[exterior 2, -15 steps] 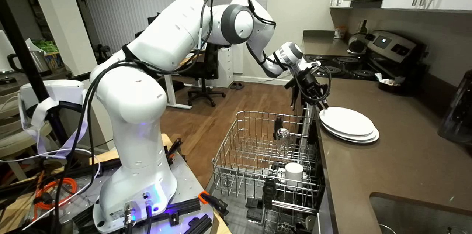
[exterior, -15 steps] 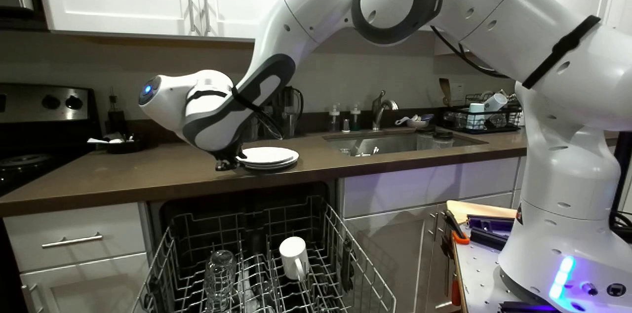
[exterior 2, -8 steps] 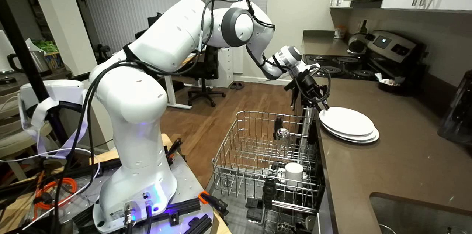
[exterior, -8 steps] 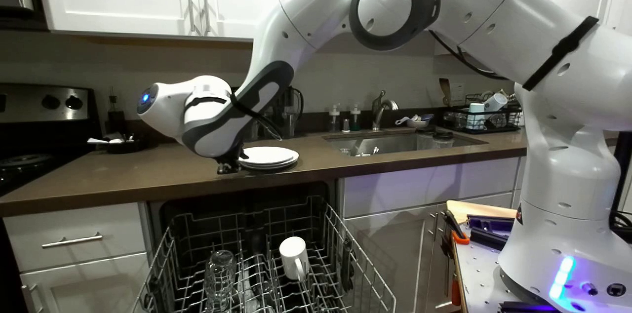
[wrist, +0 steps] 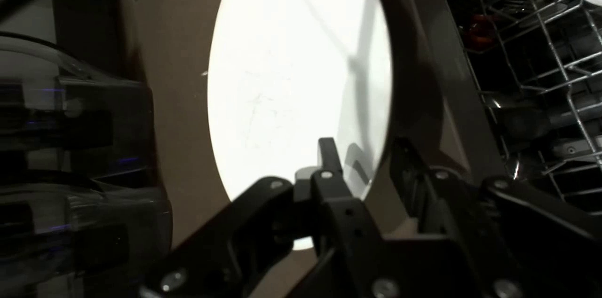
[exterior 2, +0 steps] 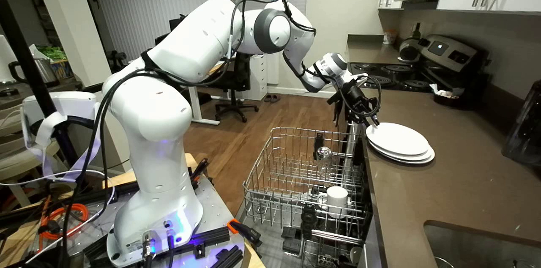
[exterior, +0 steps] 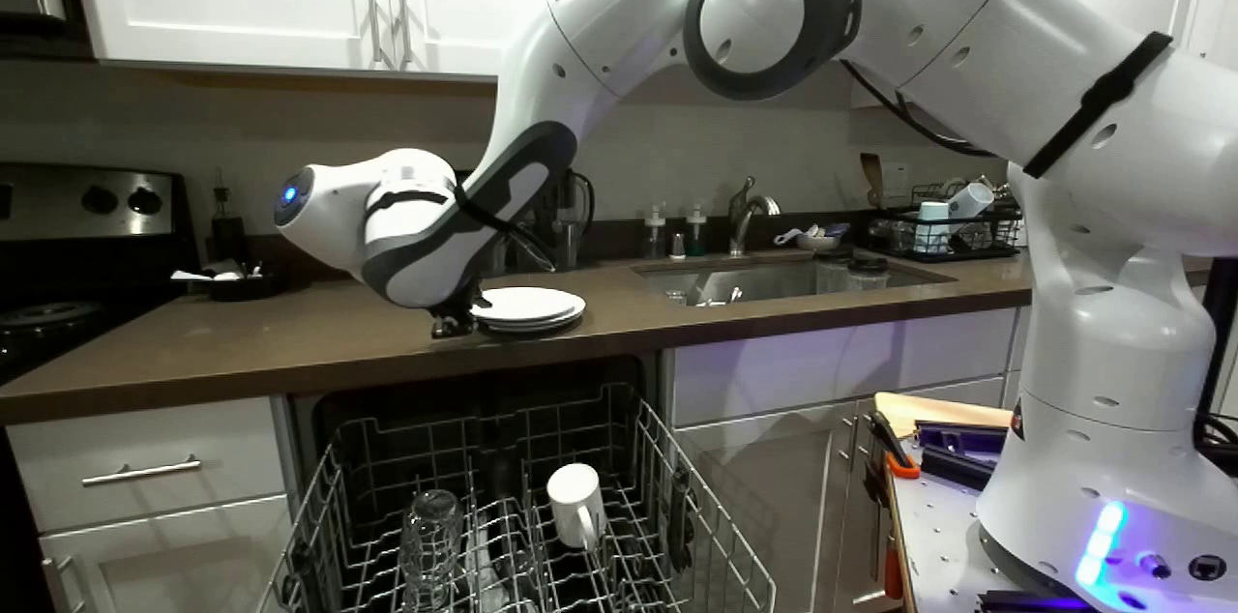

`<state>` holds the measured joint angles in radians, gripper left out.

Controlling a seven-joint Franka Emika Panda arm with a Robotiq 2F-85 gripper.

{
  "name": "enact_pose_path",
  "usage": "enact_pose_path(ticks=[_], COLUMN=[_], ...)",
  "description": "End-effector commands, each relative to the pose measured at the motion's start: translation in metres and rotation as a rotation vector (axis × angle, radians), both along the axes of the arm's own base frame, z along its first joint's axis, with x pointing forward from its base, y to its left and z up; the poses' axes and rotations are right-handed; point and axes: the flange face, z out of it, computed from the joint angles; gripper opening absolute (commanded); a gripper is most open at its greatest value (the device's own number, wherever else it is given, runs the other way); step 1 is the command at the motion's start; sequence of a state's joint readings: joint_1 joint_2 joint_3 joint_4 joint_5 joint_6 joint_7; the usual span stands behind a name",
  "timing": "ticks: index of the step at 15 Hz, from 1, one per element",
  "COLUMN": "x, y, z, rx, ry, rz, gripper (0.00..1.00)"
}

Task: Put one plate inside the dishwasher

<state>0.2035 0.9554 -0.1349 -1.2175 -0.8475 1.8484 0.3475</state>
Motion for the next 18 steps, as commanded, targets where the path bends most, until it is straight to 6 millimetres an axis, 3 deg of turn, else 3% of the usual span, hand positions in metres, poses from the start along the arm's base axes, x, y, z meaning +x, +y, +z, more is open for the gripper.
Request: enact_pose_path(ticks=[1, 2, 4, 12, 18], x=[0.004, 0.005, 0.005, 0.004, -0.002], y=[-0.002, -0.002, -0.002, 0.005, 0.022], z=[0.002, 0.002, 0.001, 0.007, 0.02], rx=[-0.051, -0.057, -0.067, -0.153, -0.201], ry=[0.025, 0.025, 0.023, 0.021, 0.029], rz=[0.026, 0.033, 0.04, 0.052, 0.028], gripper=[0.26, 0.09, 0.0, 0.01, 0.01])
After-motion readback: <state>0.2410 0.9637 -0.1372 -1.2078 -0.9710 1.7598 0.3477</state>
